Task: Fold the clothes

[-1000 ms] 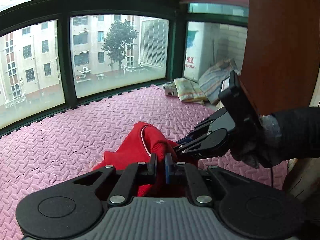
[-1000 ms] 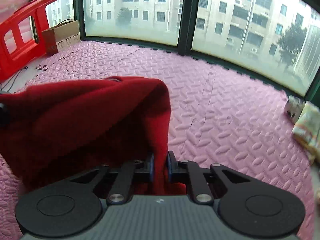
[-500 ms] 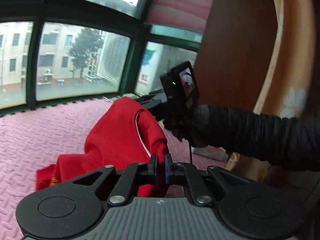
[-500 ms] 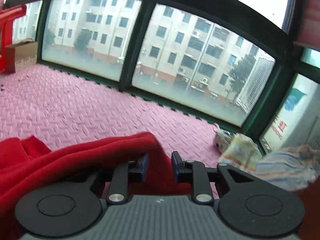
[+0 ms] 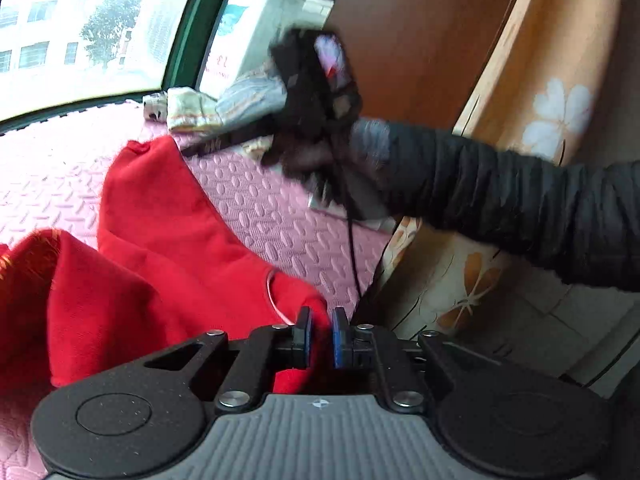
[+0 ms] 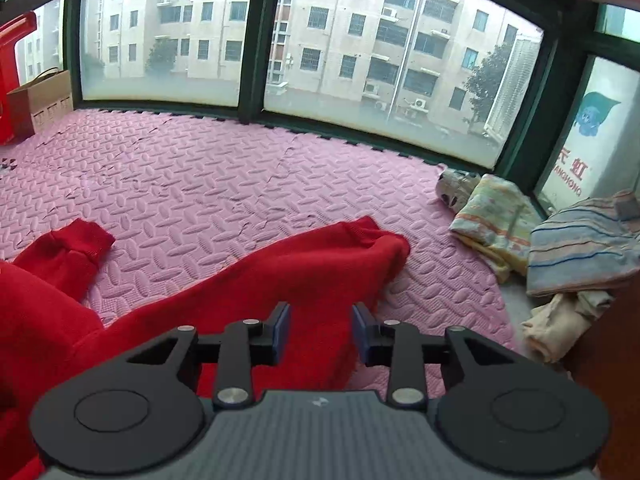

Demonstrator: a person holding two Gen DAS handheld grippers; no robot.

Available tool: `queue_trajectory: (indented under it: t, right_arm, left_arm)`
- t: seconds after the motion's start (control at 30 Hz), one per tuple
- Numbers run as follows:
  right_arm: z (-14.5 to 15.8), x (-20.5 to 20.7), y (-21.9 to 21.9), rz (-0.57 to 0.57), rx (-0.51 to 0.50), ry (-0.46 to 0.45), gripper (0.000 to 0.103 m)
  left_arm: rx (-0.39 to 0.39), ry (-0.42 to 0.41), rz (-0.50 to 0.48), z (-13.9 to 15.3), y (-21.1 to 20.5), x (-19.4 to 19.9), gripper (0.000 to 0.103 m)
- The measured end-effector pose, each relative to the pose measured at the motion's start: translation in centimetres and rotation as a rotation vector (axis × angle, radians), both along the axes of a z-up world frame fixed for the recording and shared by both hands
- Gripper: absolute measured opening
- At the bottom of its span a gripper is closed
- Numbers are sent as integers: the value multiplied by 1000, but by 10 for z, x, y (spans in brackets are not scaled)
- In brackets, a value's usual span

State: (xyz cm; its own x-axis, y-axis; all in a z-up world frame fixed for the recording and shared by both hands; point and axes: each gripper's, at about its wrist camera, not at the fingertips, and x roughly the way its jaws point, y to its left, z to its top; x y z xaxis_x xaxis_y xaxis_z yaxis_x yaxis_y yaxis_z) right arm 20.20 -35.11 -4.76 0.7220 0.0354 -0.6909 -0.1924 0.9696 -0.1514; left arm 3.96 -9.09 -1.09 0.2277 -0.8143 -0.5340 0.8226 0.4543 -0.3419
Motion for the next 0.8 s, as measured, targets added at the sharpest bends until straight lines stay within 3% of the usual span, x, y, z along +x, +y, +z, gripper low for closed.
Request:
queue_trajectory:
  t: [0.13, 0.23, 0.3, 0.43, 0.63, 0.8]
  right_arm:
    - [-16, 0, 9, 17, 15, 43, 33]
    - [-19, -6, 12, 25, 19, 44, 37]
    - [-21, -10, 14, 30, 22, 45, 42]
    - [-25, -19, 18, 39, 27, 46, 43]
    - [-32, -31, 24, 53, 35, 49, 45]
    - [-37, -38, 21, 41, 54, 51, 51]
  left_arm:
    - [0, -77, 136, 24, 25, 9, 40]
    - [18, -128, 274, 41, 47, 24, 48]
    - [49, -135, 385, 44, 62, 39, 49]
    - [155, -131, 586, 42, 84, 64, 49]
    - [311, -61, 648, 2, 91, 105, 48]
    - [357, 45, 676, -26, 99, 123, 49]
